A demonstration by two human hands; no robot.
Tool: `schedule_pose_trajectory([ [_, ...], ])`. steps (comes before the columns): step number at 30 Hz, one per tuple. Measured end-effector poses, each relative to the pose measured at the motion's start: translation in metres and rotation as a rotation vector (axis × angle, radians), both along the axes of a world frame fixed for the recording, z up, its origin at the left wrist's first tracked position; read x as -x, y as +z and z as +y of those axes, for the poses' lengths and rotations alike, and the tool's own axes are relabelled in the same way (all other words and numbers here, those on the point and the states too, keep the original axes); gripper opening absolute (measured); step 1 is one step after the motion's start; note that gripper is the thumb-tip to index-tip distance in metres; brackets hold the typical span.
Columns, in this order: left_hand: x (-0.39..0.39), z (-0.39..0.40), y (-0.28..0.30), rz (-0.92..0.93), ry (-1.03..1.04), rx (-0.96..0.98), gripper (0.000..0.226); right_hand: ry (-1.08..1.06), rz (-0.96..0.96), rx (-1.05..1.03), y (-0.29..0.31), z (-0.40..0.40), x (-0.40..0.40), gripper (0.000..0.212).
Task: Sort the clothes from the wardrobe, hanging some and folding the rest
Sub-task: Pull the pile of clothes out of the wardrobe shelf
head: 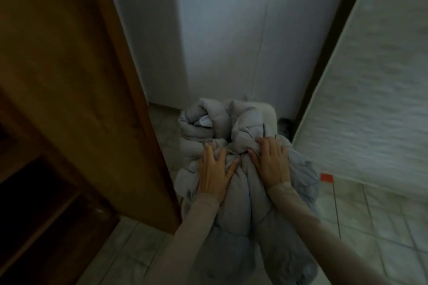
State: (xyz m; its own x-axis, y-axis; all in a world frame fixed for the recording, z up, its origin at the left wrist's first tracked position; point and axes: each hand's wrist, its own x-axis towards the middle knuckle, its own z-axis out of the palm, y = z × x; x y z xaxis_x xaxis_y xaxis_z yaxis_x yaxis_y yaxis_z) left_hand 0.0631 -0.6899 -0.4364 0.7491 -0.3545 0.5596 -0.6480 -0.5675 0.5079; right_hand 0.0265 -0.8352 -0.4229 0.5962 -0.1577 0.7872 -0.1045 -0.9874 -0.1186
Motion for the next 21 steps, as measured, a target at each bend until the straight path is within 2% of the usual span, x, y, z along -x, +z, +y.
schedule_pose_trajectory([
  [2,0.0,0.002,-0.055,0.062,0.005,-0.024,0.049,-0.013,0.054,0.003,-0.058,0.004,0.0,0.043],
  [4,0.003,0.004,-0.1,0.14,0.02,-0.041,0.054,-0.026,0.093,0.011,-0.105,0.009,0.0,0.041],
  [10,0.002,0.006,-0.183,0.233,0.128,-0.055,0.039,-0.008,0.157,0.078,-0.19,0.01,-0.016,0.039],
  [14,0.005,0.012,-0.233,0.354,0.188,-0.147,0.055,0.049,0.265,0.105,-0.247,0.013,-0.015,0.041],
  [17,0.015,0.021,-0.255,0.389,0.214,-0.211,0.059,0.091,0.313,0.1,-0.264,0.015,-0.006,0.043],
  [19,0.023,0.027,-0.253,0.366,0.256,-0.168,0.061,0.095,0.264,0.046,-0.258,0.019,0.006,0.044],
  [21,0.027,0.031,-0.239,0.259,0.312,-0.084,0.06,0.075,0.175,-0.021,-0.24,0.022,0.014,0.046],
])
